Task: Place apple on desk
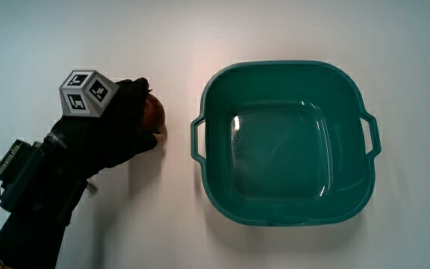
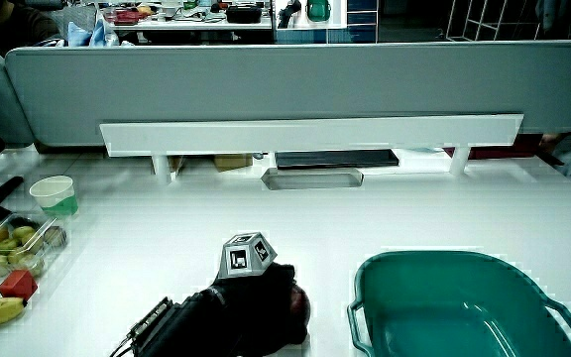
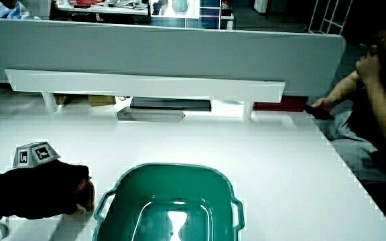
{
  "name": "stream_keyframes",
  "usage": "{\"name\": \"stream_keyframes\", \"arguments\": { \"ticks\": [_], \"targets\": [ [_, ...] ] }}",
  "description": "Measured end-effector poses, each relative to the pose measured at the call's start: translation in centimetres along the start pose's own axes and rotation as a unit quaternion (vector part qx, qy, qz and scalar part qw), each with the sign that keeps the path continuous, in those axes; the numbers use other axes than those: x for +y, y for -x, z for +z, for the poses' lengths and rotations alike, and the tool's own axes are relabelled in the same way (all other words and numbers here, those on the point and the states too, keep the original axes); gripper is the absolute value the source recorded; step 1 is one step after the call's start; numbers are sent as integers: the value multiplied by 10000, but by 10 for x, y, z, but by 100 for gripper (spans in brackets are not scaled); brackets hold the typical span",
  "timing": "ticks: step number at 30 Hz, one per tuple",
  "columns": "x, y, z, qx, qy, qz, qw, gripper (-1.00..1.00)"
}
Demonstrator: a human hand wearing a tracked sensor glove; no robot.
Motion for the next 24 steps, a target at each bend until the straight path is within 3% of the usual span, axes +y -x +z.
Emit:
{"name": "stream_keyframes", "arguments": {
  "ticks": [5,9,24],
  "targets": [
    [-1,2,-2,4,-96,-21,10000,0],
    [-2,4,-2,-17,-101,3,9999,-11],
    [-4,9,-2,-25,161,318,9994,-54]
  ]
}}
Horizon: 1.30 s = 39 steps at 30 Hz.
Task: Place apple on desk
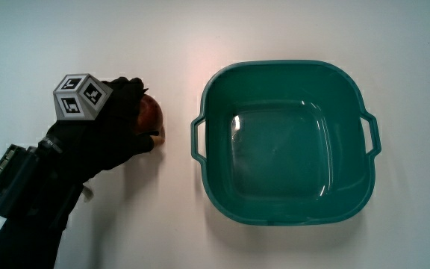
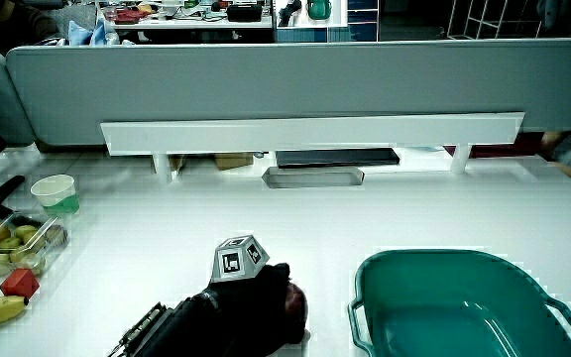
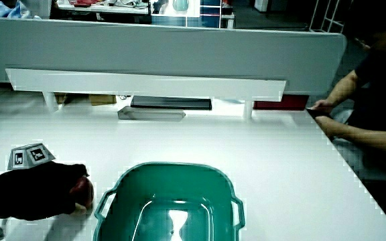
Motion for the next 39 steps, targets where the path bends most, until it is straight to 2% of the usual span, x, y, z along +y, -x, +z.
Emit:
{"name": "stream_keyframes", "arguments": {
  "ticks": [3,6,7,8,9,10,11,12,13,14,15,16,17,18,21,26,27,30,33,34,35,36,38,39],
  "targets": [
    [-2,1,1,-67,73,35,9999,-63],
    [-8,-1,5,-1,-27,-24,10000,-71],
    [-9,0,5,-108,6,-29,9999,-74],
    [-13,0,6,-99,-5,31,9999,-77],
    [-16,-1,8,-24,-105,-61,9999,-80],
    [-20,-2,10,13,-107,-26,9999,-83],
    [-19,3,7,-215,-107,16,9997,-86],
    [-22,4,8,-168,-150,-63,9997,-89],
    [-26,4,10,-250,-67,121,9996,-91],
    [-31,2,13,-86,-257,-92,9996,-94],
    [-39,-2,16,2,-238,48,9997,-97],
    [-39,2,14,-136,-366,-35,9992,-100],
    [-47,-3,19,128,-535,-209,9983,-100],
    [-51,-5,20,106,-469,-128,9988,-100],
    [-63,-12,25,327,-676,-311,9967,-100],
    [-72,-13,26,395,-905,-497,9939,-100],
    [-69,-6,22,305,-714,-490,9958,-100],
    [-70,-3,20,300,-770,-479,9954,-100],
    [-74,-5,20,351,-907,-611,9934,-100],
    [-77,-7,20,515,-1007,-643,9915,-100],
    [-80,-11,21,516,-955,-719,9915,-100],
    [-80,-8,19,512,-996,-798,9905,-100],
    [-103,-38,35,980,-1243,-475,9863,-100],
    [-99,-30,27,505,-1006,-647,9915,-100]
  ]
}}
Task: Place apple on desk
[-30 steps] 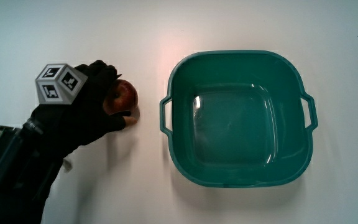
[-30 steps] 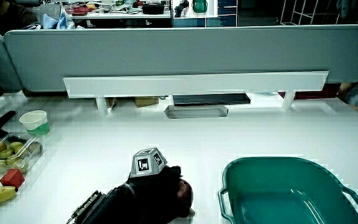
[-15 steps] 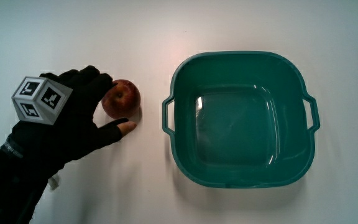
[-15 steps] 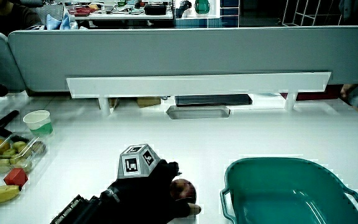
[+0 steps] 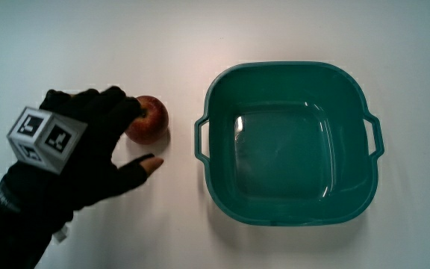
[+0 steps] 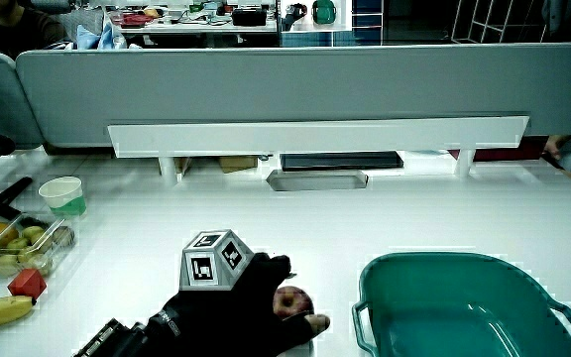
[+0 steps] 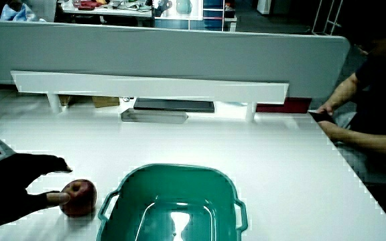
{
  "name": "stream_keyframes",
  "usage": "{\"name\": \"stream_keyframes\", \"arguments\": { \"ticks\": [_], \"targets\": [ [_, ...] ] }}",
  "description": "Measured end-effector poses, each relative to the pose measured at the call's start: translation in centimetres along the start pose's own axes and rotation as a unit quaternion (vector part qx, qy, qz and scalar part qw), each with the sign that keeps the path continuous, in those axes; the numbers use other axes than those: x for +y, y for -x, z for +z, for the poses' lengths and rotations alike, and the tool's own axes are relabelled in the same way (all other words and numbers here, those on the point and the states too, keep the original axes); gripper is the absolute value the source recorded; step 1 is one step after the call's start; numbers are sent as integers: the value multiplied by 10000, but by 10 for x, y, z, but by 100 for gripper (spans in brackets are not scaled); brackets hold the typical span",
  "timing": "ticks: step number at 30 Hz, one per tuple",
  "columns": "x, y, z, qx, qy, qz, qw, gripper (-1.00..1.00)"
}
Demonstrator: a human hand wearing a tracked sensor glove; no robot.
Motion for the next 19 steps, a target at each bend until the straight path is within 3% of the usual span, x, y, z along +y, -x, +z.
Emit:
{"name": "stream_keyframes", "arguments": {
  "ticks": [1,2,3,4,5,6,8,9,13,16,17,18,19],
  "targets": [
    [-4,-3,1,136,-47,-108,9998,-100],
    [-7,-6,0,487,-380,-357,9975,-100],
    [-15,-20,11,452,-169,-46,9988,-100],
    [-19,-26,15,543,-123,-148,9983,-100],
    [-23,-31,15,726,-264,-152,9969,-100],
    [-23,-28,9,645,-377,-452,9962,-100],
    [-27,-36,14,598,51,-464,9971,-100],
    [-29,-33,10,450,-144,-650,9968,-100],
    [-48,-47,17,785,13,-716,9943,-100],
    [-58,-61,24,1000,139,-570,9933,-100],
    [-60,-62,23,899,220,-666,9935,-100],
    [-60,-62,20,726,472,-754,9934,-100],
    [-62,-66,21,1066,373,-761,9907,-100]
  ]
}}
